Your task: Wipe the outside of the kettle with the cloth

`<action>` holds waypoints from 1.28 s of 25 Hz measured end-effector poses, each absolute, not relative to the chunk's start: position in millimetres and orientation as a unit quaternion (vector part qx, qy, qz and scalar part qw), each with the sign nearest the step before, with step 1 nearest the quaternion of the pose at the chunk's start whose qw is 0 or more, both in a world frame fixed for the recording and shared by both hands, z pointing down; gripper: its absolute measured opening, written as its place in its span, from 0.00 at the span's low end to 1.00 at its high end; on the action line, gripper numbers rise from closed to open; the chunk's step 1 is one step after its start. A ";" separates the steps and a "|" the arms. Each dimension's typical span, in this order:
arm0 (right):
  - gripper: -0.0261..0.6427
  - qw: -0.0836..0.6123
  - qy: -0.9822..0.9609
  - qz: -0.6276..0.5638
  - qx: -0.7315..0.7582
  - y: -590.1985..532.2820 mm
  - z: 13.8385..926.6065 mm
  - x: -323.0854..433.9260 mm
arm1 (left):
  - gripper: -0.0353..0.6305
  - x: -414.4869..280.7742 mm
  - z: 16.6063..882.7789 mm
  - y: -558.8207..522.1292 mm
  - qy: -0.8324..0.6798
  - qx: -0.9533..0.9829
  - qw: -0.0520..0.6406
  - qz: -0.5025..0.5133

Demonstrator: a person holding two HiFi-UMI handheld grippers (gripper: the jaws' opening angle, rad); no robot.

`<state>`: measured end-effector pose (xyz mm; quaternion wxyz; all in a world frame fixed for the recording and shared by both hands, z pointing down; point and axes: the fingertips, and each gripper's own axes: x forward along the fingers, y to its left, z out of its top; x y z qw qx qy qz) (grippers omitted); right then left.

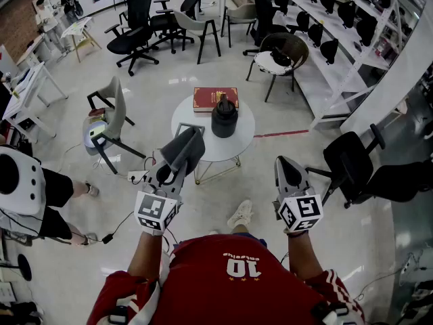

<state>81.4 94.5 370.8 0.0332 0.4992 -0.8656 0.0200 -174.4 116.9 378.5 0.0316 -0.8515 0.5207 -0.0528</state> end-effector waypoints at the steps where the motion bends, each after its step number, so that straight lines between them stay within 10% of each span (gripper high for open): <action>1: 0.06 0.033 -0.865 0.020 0.500 94.6 371.0 82.0 | 0.13 -174.5 378.5 117.2 0.521 -0.852 0.032 -0.052; 32: 0.06 0.027 -0.867 0.022 0.497 90.1 369.3 72.1 | 0.13 -187.8 386.8 117.3 0.526 -0.849 0.005 -0.043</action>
